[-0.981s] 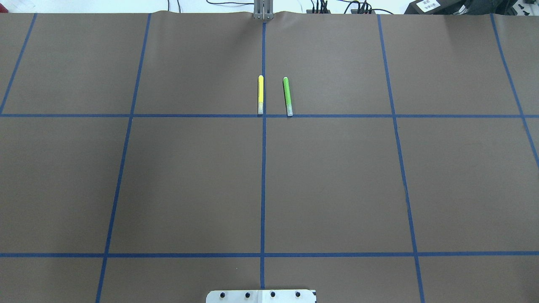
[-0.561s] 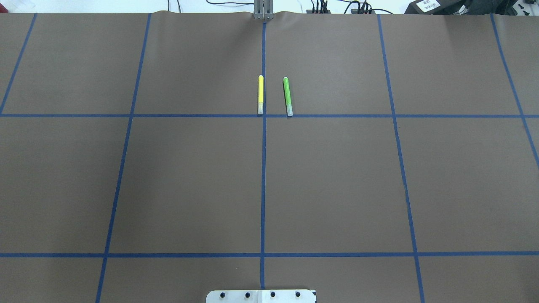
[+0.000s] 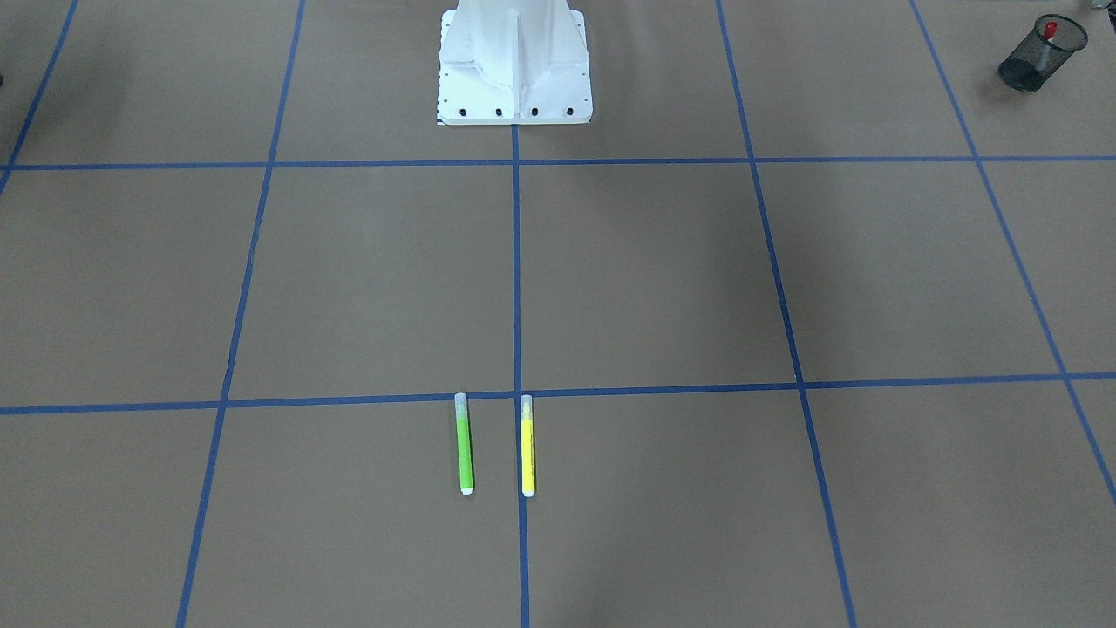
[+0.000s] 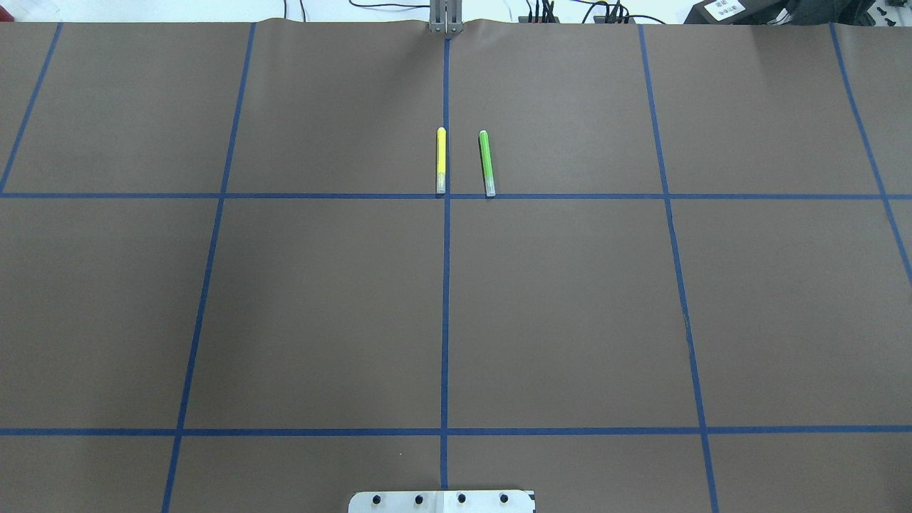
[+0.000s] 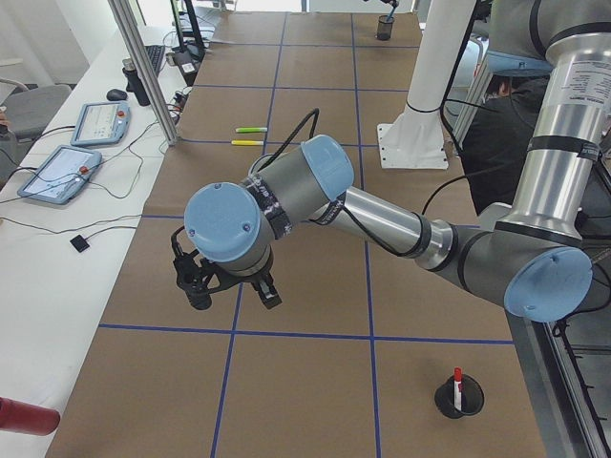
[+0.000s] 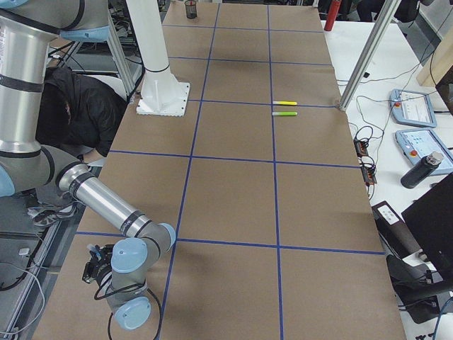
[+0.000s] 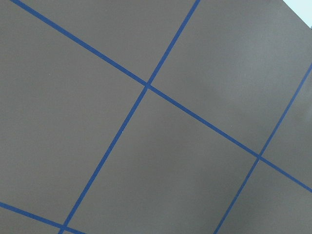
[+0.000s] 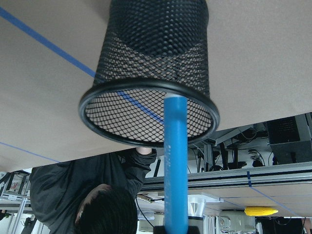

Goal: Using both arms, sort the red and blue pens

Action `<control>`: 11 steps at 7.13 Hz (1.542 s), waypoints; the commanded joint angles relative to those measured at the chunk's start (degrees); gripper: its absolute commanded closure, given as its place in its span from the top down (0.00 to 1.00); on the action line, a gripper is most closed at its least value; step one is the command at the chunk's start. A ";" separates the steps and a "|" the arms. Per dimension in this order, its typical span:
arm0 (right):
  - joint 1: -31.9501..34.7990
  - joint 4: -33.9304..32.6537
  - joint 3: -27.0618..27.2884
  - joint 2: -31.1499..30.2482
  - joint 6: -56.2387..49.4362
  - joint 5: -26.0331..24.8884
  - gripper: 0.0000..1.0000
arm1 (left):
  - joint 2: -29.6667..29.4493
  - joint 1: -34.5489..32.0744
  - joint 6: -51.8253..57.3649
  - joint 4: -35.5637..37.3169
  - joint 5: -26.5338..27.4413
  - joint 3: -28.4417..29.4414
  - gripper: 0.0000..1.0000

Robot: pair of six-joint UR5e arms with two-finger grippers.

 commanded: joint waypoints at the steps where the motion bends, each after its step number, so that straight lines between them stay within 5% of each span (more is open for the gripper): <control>1: -0.01 0.22 -0.47 0.11 0.00 0.71 0.43 | 0.15 0.00 0.00 -0.07 -0.12 0.09 1.00; 3: -0.01 1.53 -0.47 1.77 0.00 0.54 0.99 | 0.15 0.00 -0.17 -0.07 -0.12 0.09 1.00; 7: -0.01 11.97 0.58 14.66 12.89 0.10 1.00 | 1.20 1.23 0.09 -4.17 -0.03 -0.97 1.00; 9: -0.01 12.35 6.88 20.13 19.11 0.62 1.00 | 4.18 2.71 0.53 -13.90 0.14 -1.32 1.00; 11: -0.01 19.42 14.70 21.82 25.47 2.89 1.00 | 4.28 5.26 -0.08 -21.04 0.58 -1.23 1.00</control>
